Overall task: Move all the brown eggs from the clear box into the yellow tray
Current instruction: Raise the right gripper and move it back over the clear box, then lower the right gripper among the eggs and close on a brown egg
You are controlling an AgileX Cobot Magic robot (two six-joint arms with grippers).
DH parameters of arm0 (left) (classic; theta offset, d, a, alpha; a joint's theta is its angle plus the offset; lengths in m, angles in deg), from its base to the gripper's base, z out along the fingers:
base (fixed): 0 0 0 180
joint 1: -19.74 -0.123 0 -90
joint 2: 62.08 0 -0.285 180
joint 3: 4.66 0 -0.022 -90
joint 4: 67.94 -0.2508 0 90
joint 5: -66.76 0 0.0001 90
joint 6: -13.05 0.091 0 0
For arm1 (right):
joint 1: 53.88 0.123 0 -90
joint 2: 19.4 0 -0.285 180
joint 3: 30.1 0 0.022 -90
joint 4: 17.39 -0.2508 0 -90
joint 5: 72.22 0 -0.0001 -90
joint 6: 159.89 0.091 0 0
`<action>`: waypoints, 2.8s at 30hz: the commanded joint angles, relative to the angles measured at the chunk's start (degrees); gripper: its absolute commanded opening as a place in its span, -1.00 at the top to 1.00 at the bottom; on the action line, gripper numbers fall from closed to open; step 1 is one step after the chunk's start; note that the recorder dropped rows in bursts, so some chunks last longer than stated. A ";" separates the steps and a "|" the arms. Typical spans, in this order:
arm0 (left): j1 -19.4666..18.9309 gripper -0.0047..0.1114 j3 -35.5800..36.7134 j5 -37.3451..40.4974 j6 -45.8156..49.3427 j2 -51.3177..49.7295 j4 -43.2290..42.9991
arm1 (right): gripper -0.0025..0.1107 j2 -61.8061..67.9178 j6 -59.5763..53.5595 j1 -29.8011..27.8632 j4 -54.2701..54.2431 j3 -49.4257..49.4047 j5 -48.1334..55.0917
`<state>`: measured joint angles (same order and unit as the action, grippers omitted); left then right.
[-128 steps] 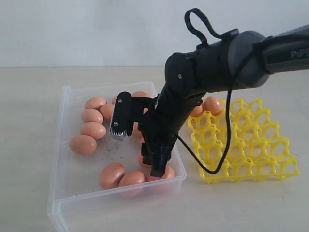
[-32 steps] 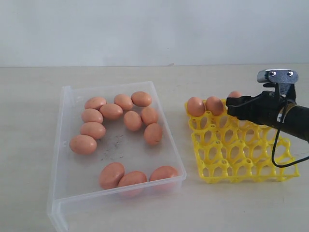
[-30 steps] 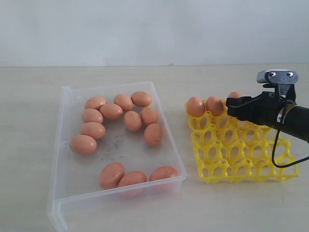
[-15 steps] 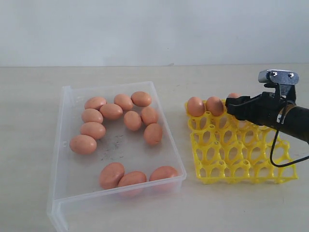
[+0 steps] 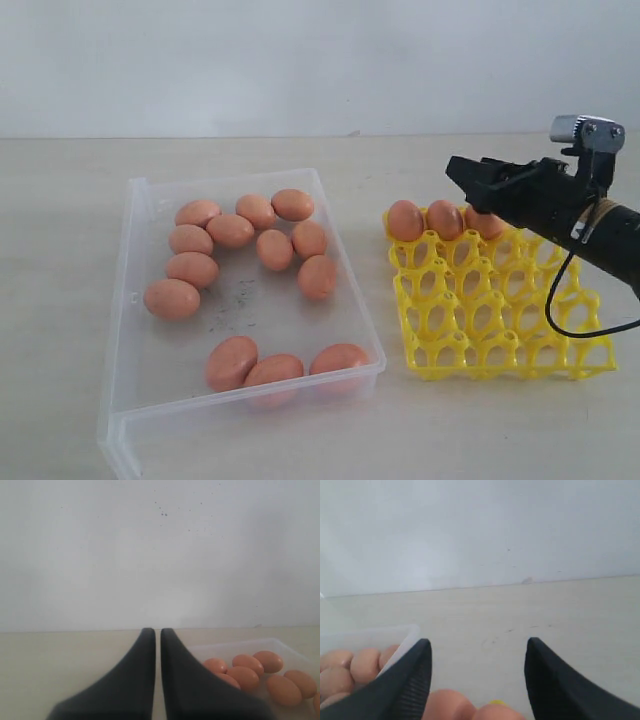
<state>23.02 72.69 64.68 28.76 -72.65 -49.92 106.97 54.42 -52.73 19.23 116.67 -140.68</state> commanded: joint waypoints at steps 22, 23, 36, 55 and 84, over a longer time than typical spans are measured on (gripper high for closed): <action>0.16 0.85 -0.13 -0.90 0.26 -0.23 0.26 | 0.96 -3.89 -19.72 35.42 -5.88 20.75 53.21; 0.16 0.85 -0.13 -0.90 0.26 -0.23 0.26 | 0.96 -3.89 -17.44 36.12 -4.39 23.64 63.76; 0.16 0.85 -0.13 -0.90 0.26 -0.23 0.26 | 0.75 -4.05 -27.02 40.93 -23.36 39.59 100.92; 0.16 0.85 -0.13 -0.90 0.26 -0.23 0.26 | 0.07 0.41 -13.36 34.88 -47.84 43.65 105.45; 0.16 0.85 -0.13 -0.90 0.26 -0.23 0.26 | 0.08 -1.94 -18.82 38.11 -48.37 44.24 106.45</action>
<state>23.02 72.69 64.68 28.76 -72.65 -49.92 104.99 35.75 -14.59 -27.86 160.60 -36.39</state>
